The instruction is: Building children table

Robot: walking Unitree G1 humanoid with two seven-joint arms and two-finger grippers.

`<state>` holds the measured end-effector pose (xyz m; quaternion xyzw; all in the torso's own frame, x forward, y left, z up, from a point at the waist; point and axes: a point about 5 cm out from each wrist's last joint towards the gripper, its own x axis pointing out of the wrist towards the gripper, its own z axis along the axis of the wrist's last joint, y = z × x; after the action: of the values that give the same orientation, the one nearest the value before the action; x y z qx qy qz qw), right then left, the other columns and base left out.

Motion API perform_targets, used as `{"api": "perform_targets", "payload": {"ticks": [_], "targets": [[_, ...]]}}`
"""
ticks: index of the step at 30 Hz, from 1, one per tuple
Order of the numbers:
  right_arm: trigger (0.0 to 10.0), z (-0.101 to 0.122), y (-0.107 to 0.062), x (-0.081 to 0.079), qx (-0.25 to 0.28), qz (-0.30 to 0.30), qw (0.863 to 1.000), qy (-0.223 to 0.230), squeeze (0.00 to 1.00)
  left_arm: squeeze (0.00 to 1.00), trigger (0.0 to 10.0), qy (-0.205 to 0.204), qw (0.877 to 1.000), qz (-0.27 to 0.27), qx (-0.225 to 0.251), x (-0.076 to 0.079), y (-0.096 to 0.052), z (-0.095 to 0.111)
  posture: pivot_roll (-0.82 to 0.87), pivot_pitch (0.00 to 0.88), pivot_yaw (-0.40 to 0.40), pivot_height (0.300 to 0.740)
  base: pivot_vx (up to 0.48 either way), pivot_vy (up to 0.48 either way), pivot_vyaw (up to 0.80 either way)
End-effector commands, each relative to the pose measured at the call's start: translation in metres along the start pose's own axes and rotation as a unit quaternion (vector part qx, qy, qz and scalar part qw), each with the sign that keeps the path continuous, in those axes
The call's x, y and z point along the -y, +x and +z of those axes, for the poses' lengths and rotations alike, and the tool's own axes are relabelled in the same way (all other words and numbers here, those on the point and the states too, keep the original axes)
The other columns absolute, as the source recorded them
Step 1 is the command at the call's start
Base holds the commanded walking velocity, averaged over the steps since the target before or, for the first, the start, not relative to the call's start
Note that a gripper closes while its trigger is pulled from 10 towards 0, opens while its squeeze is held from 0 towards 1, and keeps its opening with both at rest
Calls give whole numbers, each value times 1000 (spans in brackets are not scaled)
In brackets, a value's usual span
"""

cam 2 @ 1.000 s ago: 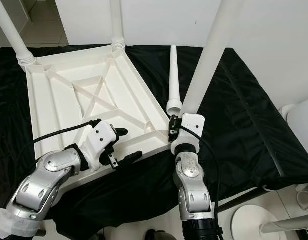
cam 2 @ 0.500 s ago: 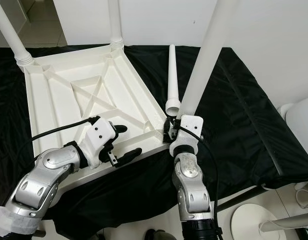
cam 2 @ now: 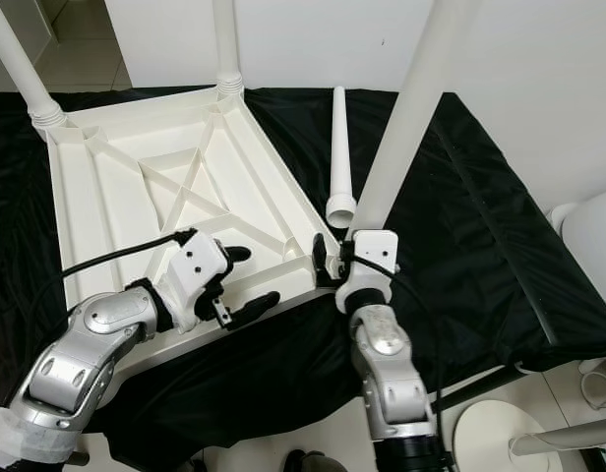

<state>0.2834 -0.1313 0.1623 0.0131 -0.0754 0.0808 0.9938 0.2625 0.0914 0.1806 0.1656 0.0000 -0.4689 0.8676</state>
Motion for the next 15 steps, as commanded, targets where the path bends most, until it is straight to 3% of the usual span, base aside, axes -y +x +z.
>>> {"api": "perform_targets", "payload": {"ticks": [1,11,14,15], "targets": [[10000,-1,-1,3,3,24,1000,0,0,0,10000,2,1000,18,-5,1,2,-2,99,120,-46,740,0,0,0],[10000,6,5,25,12,114,993,-41,0,0,10000,7,1000,12,-2,0,4,0,93,108,-36,740,0,0,0],[10000,3,6,39,0,191,979,-66,0,0,10000,6,1000,10,-4,0,4,0,92,111,-31,740,0,0,0],[10000,3,6,39,0,191,979,-66,0,0,10000,6,1000,10,-4,0,4,0,92,111,-31,740,0,0,0]]}}
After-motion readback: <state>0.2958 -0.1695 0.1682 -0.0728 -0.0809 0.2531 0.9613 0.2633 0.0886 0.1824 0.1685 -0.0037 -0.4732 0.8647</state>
